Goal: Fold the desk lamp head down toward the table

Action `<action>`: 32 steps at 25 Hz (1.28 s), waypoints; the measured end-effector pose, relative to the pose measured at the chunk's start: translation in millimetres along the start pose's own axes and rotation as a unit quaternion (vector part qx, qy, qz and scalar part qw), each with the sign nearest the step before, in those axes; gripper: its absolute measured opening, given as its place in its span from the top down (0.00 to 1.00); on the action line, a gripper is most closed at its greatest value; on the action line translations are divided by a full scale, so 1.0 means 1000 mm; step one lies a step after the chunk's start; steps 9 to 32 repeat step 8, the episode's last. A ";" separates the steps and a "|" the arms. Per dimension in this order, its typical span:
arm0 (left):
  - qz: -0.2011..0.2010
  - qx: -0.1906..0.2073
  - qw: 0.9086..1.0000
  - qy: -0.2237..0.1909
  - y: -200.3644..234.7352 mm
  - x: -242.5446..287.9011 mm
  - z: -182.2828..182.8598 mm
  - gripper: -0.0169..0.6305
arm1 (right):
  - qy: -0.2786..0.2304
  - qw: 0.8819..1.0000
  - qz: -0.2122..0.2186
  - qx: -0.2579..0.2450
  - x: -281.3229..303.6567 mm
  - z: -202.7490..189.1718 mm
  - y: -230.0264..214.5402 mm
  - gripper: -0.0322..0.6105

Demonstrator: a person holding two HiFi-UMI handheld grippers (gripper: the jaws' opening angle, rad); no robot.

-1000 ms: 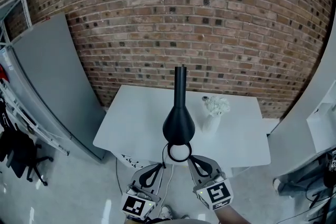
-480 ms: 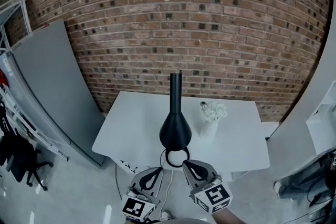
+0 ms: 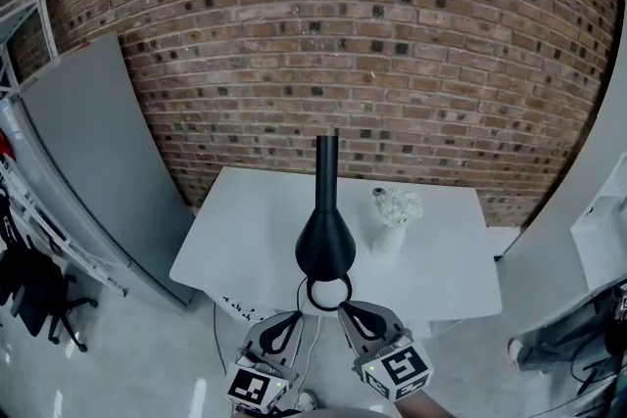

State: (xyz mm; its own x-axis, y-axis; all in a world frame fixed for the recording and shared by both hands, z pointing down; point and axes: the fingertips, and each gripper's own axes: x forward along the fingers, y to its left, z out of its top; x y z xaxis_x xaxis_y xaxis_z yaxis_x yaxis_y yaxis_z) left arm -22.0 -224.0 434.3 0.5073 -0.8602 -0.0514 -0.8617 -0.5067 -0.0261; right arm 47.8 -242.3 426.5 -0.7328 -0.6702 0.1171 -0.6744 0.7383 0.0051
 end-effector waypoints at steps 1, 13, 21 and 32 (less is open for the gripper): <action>0.001 -0.001 1.000 0.001 -0.002 -0.002 -0.001 0.96 | 0.000 1.000 0.002 0.001 -0.002 -0.001 0.002 0.92; 0.007 -0.007 1.000 0.001 -0.013 -0.010 -0.005 0.96 | 0.002 1.000 0.010 0.004 -0.014 -0.007 0.010 0.92; 0.007 -0.007 1.000 0.001 -0.013 -0.010 -0.005 0.96 | 0.002 1.000 0.010 0.004 -0.014 -0.007 0.010 0.92; 0.007 -0.007 1.000 0.001 -0.013 -0.010 -0.005 0.96 | 0.002 1.000 0.010 0.004 -0.014 -0.007 0.010 0.92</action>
